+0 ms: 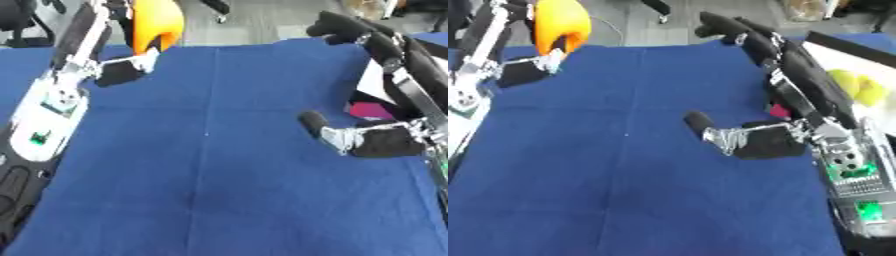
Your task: Pick up the objects with one hand, pass them to the other hand, and then place them into the box on the other side of the table.
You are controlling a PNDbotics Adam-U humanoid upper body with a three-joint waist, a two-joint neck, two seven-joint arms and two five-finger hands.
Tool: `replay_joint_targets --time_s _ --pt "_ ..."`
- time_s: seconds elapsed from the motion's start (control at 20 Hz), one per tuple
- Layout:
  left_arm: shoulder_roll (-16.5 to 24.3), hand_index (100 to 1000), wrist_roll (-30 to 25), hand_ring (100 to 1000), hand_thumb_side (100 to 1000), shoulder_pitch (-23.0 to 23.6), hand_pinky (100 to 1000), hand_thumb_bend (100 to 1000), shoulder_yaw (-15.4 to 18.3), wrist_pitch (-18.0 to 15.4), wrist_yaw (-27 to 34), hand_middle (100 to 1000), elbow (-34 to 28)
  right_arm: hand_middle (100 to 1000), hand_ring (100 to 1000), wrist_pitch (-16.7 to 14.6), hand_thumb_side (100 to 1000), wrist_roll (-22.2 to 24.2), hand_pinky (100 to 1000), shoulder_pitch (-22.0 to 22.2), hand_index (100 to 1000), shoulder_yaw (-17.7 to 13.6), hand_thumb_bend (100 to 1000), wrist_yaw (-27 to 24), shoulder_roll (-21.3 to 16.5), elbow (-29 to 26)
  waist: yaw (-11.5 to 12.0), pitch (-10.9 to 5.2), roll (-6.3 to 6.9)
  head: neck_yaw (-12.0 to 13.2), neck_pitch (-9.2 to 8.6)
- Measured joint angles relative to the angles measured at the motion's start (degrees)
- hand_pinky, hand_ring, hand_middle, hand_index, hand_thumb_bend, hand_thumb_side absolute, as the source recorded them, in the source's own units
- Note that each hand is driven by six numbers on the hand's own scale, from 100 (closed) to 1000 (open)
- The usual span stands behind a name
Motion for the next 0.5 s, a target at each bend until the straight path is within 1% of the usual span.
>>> replay_joint_targets --time_s 0.1,0.25,0.4,0.5 --pt "-1.9 374 -1.6 329 139 -1.0 639 100 -1.3 -1.6 1.6 256 -0.4 858 947 1.8 528 1.3 788 -0.6 1000 0.1 445 -1.4 0.0 0.0 0.0 0.00 0.00 -0.4 0.00" --pt "-3.9 374 -3.8 330 148 -2.5 643 100 -2.9 -3.7 4.1 257 -0.8 856 950 4.8 546 2.2 779 -0.9 1000 0.3 444 -3.0 0.1 0.0 0.3 0.00 -0.01 -0.7 0.00" --pt "-5.2 374 -5.9 330 148 -3.2 644 100 -4.1 -5.2 6.4 257 -0.9 855 950 7.5 546 2.4 778 -1.1 1000 0.5 443 -3.7 0.3 0.0 0.4 0.00 -0.01 -0.9 0.00" --pt "-5.5 376 -7.2 331 155 -3.3 650 100 -4.7 -6.0 7.5 257 -1.0 853 949 9.0 525 2.2 772 -1.2 1000 0.6 411 -3.7 0.3 0.0 0.6 0.00 -0.01 -1.2 0.00"
